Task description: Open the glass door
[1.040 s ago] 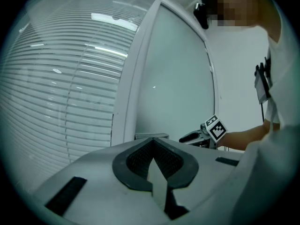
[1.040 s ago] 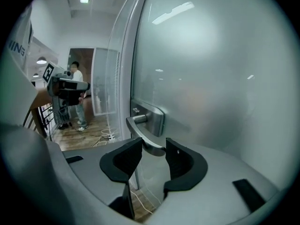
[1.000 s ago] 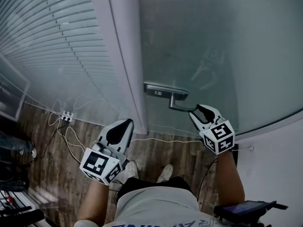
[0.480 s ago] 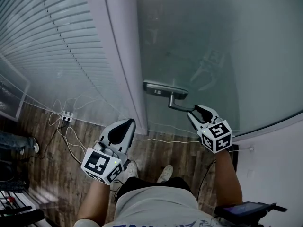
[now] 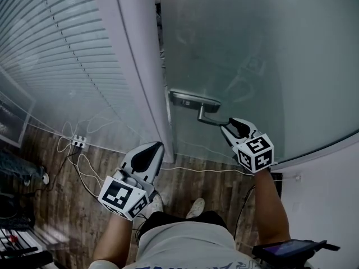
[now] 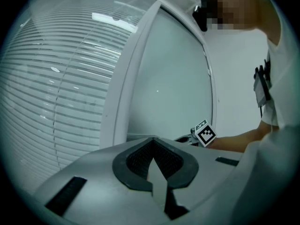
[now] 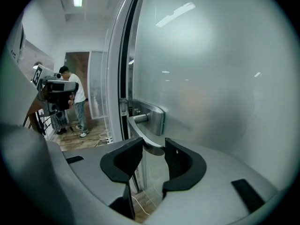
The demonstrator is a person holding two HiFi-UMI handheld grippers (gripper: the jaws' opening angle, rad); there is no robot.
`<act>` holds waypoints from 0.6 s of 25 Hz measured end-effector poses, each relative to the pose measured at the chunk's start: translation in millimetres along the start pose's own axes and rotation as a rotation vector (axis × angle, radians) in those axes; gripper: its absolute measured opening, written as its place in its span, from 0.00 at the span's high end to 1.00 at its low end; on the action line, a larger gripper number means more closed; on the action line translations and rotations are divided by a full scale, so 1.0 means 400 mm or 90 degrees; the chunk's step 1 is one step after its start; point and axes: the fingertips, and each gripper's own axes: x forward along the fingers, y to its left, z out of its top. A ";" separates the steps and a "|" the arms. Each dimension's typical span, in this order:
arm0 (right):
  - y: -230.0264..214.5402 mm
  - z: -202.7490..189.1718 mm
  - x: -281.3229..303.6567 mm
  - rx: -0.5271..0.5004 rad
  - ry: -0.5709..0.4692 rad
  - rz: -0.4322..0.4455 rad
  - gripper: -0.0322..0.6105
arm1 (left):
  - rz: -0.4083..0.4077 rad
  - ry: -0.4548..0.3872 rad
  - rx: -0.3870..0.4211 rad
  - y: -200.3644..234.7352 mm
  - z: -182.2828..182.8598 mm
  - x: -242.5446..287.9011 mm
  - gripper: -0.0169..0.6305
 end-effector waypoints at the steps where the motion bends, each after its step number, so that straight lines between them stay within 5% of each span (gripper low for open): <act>1: -0.005 0.003 -0.001 -0.006 0.001 -0.001 0.72 | 0.001 -0.002 0.000 -0.003 0.000 0.000 0.97; 15: -0.082 0.018 0.063 -0.004 0.000 -0.006 0.72 | 0.009 -0.011 0.001 -0.003 0.003 0.025 0.97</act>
